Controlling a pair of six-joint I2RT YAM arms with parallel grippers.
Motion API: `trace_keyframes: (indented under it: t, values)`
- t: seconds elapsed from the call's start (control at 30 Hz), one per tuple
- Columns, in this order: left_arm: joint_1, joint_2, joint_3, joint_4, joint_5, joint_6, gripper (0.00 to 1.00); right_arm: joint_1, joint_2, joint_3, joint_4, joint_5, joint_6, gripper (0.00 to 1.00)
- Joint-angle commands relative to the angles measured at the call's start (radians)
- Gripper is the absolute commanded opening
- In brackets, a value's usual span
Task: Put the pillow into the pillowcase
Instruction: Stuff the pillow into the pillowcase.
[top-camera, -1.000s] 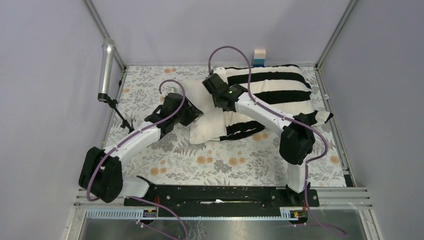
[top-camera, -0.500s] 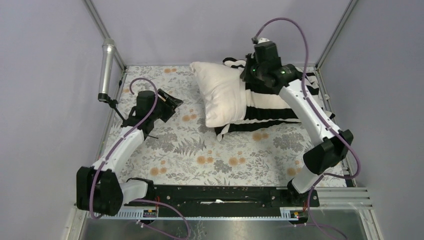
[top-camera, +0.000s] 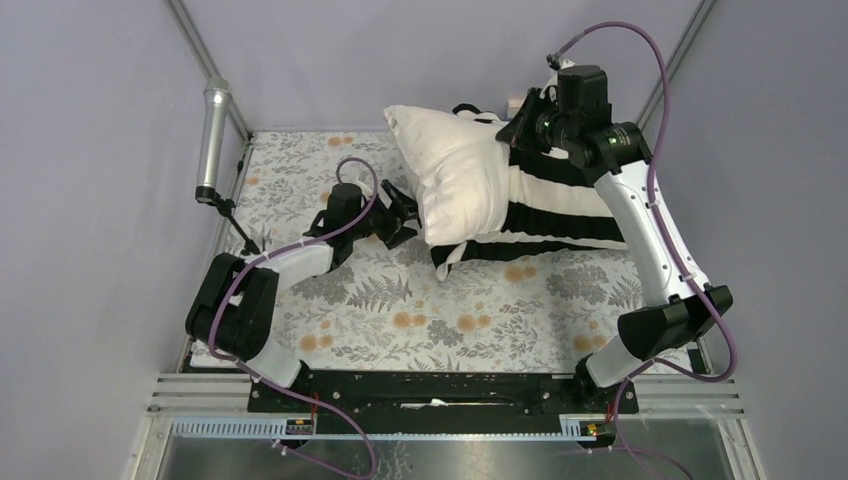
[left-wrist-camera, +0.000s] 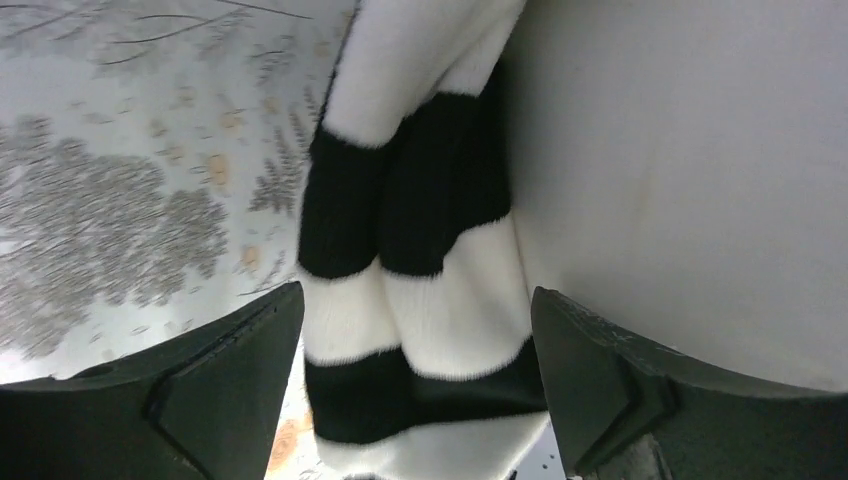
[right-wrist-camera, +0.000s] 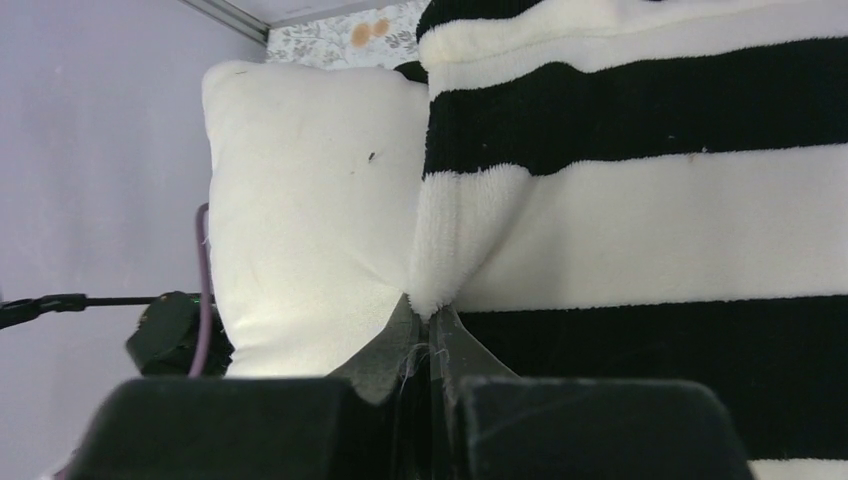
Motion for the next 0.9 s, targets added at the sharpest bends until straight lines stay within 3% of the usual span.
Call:
trace_keyframes:
  t: [0.0, 0.07, 0.2, 0.23, 0.3, 0.37, 0.4, 0.47, 0.6, 0.7, 0.87]
  values:
    - [-0.041, 0.053, 0.063, 0.225, 0.055, -0.065, 0.86, 0.0, -0.064, 0.152, 0.126, -0.101, 0.07, 0.0]
    - [-0.071, 0.08, 0.14, 0.047, 0.009, -0.009, 0.85, 0.0, -0.057, 0.191, 0.121, -0.104, 0.077, 0.0]
    - [-0.087, 0.113, 0.155, 0.095, -0.081, -0.054, 0.83, -0.001, -0.03, 0.285, 0.091, -0.135, 0.088, 0.0]
    - [-0.087, 0.135, 0.179, 0.118, -0.079, -0.067, 0.79, -0.001, -0.031, 0.294, 0.091, -0.141, 0.09, 0.0]
    - [-0.087, 0.145, 0.245, 0.13, -0.065, -0.077, 0.54, -0.001, -0.037, 0.296, 0.088, -0.129, 0.08, 0.0]
    - [-0.083, 0.093, 0.373, 0.021, -0.078, -0.013, 0.06, -0.007, -0.031, 0.304, 0.052, -0.083, 0.057, 0.0]
    - [-0.08, 0.057, 0.439, -0.082, -0.102, 0.035, 0.0, -0.017, -0.023, 0.307, 0.027, -0.063, 0.047, 0.0]
    - [-0.068, -0.029, 0.555, -0.224, -0.139, 0.116, 0.0, -0.032, -0.007, 0.303, 0.001, -0.012, 0.026, 0.0]
    - [-0.028, -0.092, 0.859, -0.472, -0.185, 0.235, 0.0, -0.036, 0.033, 0.303, -0.03, 0.11, -0.012, 0.11]
    - [-0.027, -0.03, 1.07, -0.629, -0.207, 0.316, 0.0, -0.036, 0.06, 0.311, -0.039, 0.139, -0.02, 0.3]
    - [-0.023, 0.021, 1.133, -0.655, -0.191, 0.329, 0.0, -0.036, 0.076, 0.291, -0.079, 0.18, -0.02, 0.57]
